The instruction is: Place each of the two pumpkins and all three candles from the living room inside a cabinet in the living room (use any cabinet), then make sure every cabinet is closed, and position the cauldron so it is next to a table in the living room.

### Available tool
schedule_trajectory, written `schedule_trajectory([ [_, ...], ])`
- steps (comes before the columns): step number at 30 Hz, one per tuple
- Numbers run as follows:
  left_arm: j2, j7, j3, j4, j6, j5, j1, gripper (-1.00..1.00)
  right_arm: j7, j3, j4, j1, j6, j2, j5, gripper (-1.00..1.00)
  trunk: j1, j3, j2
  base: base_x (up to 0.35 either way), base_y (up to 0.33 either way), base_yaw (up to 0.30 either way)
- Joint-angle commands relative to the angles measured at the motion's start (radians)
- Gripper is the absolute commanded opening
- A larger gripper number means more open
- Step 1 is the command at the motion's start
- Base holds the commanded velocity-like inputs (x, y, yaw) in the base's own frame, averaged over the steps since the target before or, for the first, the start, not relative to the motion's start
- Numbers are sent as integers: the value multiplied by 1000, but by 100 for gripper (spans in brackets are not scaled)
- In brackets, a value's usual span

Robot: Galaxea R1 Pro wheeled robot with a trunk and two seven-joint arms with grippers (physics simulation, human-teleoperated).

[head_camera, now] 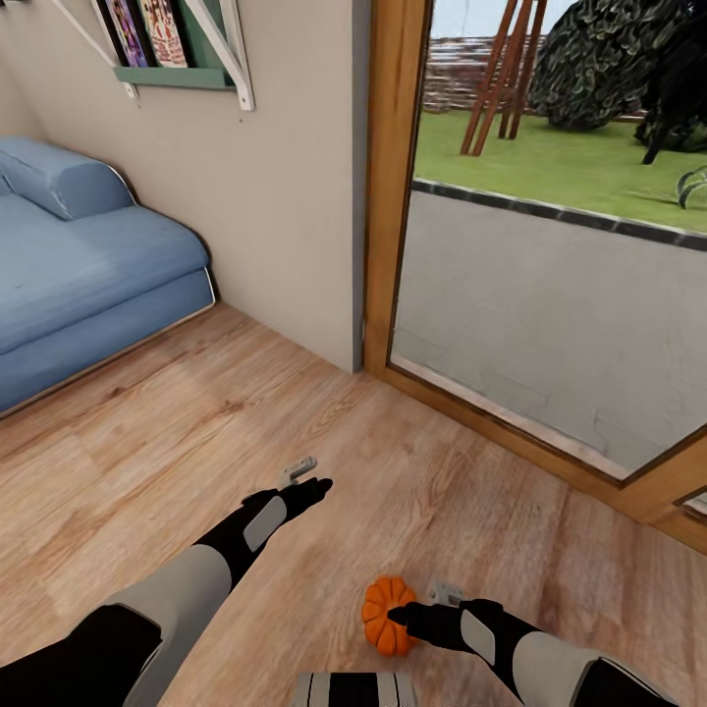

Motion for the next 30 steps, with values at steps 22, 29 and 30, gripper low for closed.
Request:
schedule_trajectory([
  [22, 1, 7, -7, -2, 1, 10, 0, 100, 2, 8, 1, -1, 3, 0, -10, 100, 2, -24, -2, 115, 0, 0],
  [29, 1, 7, -7, -2, 0, 10, 0, 100, 2, 8, 1, -1, 3, 0, -10, 100, 2, -24, -2, 55, 0, 0],
  [30, 1, 7, -7, -2, 0, 10, 0, 100, 2, 8, 1, -1, 3, 0, -10, 100, 2, -24, -2, 5, 0, 0],
])
